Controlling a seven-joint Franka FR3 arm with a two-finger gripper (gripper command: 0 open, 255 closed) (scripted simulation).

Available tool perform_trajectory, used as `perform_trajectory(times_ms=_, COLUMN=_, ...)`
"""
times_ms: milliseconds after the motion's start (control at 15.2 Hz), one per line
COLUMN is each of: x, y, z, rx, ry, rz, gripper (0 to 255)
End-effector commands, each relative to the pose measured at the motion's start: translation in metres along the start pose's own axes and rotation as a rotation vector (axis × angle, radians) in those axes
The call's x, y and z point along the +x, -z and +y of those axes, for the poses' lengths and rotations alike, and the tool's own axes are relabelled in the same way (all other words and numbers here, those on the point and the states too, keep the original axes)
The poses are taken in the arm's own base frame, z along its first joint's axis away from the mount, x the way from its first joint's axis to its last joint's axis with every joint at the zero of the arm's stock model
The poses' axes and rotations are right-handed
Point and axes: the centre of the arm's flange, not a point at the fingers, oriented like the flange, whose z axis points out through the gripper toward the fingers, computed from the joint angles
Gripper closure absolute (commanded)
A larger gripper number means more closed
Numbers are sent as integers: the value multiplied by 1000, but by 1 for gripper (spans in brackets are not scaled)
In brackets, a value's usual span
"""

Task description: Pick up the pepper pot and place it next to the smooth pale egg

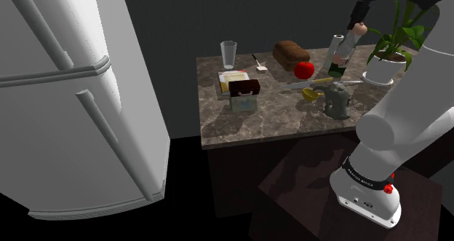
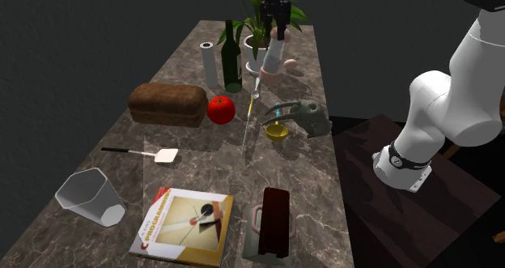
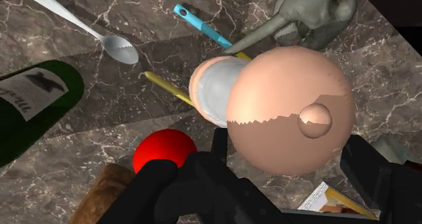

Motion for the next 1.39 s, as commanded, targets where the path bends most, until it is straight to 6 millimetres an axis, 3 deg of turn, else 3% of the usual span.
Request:
perform_trajectory(times_ms=0, x=-26, y=8, z=7, rx=0, ry=1, rz=0, gripper=255)
perform_trajectory(times_ms=1320, x=-270, y=84, z=73, rx=0, ry=1, rz=0, gripper=255)
